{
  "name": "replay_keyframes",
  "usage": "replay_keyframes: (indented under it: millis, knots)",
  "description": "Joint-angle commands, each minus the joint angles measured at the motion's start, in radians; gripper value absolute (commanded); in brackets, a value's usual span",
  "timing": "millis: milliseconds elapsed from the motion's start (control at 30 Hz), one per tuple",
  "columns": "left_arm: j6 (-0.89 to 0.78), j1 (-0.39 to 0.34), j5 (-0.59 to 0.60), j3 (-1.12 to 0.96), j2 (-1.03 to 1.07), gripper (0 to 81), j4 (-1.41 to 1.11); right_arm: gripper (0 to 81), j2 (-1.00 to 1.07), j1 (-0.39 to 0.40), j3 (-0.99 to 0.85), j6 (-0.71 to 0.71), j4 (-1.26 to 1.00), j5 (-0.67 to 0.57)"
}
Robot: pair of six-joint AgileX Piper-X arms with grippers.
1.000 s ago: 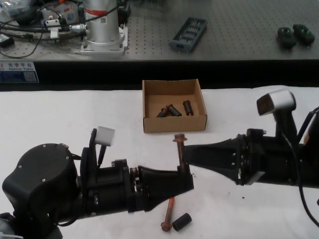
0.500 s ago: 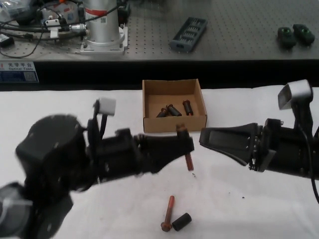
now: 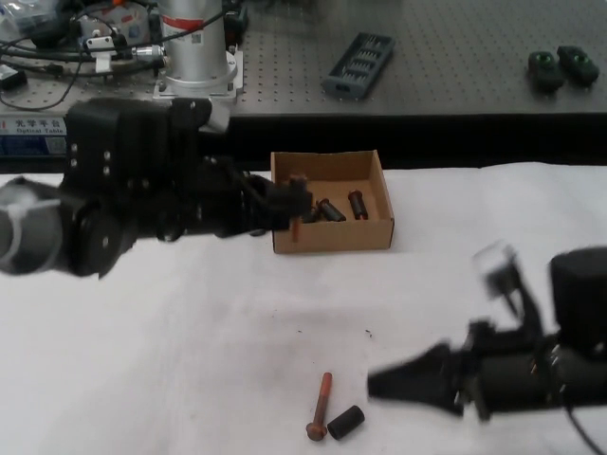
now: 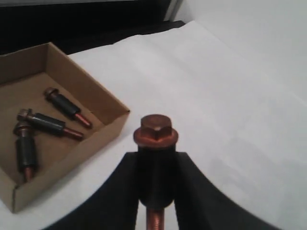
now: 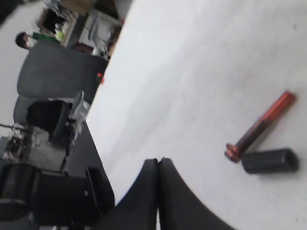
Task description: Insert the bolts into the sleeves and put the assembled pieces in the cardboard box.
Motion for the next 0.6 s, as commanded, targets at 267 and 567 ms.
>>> replay_keyframes:
  millis: [267,567]
  knots:
    - [0.045,0.014,0.01,-0.27,0.231,8.3,0.05,0.4,-0.072,0.242,-0.003,-0.069,0.095,0.112]
    - [0.063,0.017,-0.018,-0.447,0.363,8.3,0.05,4.3,-0.17,0.311,0.018,-0.094,0.219,0.187]
